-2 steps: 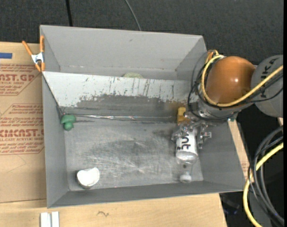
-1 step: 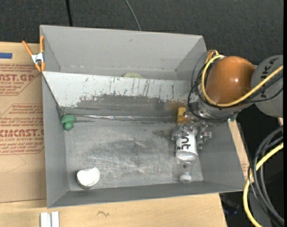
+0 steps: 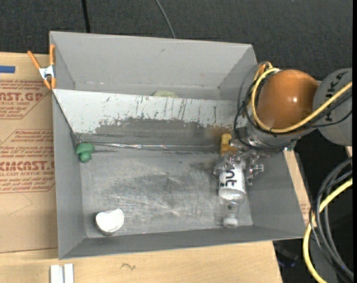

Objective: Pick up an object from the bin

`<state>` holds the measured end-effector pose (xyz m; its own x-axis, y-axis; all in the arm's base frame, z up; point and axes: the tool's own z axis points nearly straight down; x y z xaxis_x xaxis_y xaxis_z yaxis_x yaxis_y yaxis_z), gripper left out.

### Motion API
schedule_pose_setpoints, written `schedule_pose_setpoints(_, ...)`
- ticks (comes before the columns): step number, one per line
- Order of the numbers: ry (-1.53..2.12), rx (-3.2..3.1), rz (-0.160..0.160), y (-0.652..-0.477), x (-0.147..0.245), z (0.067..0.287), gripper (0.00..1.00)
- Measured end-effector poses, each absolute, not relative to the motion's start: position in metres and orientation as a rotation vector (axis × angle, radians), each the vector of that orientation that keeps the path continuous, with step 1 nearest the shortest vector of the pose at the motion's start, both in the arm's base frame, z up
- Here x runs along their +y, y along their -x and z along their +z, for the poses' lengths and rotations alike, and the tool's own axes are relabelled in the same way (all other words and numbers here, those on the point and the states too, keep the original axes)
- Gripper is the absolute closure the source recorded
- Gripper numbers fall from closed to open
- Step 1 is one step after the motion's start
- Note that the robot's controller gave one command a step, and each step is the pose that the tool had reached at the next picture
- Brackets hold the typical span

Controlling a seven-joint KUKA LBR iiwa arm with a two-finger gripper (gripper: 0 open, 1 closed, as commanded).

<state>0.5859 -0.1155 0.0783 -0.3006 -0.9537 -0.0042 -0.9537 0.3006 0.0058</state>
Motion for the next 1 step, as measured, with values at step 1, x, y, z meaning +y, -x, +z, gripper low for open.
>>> schedule_pose_setpoints(1,-1.858,-2.533,-0.009,-0.5849,-0.1154,0.0933,1.00)
